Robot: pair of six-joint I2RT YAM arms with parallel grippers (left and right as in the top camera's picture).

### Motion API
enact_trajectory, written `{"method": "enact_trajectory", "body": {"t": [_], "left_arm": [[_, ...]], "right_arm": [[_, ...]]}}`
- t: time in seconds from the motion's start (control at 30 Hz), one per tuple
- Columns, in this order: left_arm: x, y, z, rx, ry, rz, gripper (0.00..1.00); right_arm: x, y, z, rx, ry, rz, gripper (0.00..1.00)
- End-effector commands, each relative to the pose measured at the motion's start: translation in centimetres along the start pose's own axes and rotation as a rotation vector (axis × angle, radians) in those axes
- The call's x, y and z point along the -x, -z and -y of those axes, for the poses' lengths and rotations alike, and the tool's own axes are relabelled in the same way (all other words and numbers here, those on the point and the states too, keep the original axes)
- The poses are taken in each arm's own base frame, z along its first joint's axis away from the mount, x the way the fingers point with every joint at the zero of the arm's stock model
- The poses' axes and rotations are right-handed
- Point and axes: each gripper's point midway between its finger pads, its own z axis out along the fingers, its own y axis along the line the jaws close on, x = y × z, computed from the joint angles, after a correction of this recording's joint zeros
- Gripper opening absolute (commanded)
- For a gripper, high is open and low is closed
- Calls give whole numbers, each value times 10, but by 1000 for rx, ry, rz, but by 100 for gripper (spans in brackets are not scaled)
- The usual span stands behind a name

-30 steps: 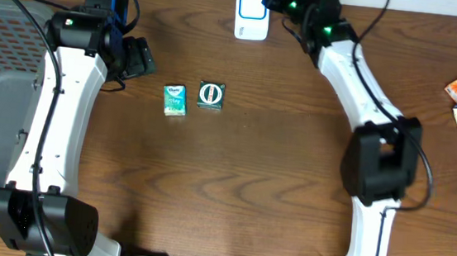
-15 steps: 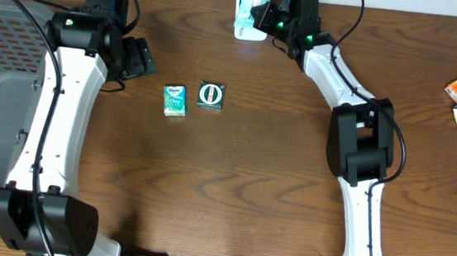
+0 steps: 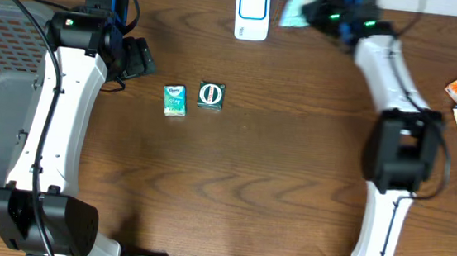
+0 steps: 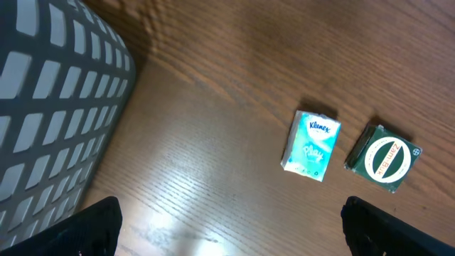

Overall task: Scan the item barcode
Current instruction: 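Carry the wipes pack right and drop it at the table's right edge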

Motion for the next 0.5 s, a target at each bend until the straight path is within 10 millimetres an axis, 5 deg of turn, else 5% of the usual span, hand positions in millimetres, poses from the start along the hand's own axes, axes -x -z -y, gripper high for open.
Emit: {"method": "enact_trajectory", "body": {"t": [0.0, 0.23, 0.37, 0.47], "left_arm": [[1, -1, -3, 18, 0, 1, 98], [1, -1, -3, 18, 0, 1, 98], [1, -1, -3, 18, 0, 1, 98], [1, -1, -3, 18, 0, 1, 98]], "right_arm": [[52, 76, 34, -150, 90, 104, 1], [32, 155, 183, -628, 46, -39, 1], [30, 209, 244, -899, -7, -42, 2], [31, 230, 268, -951, -49, -31, 44]]}}
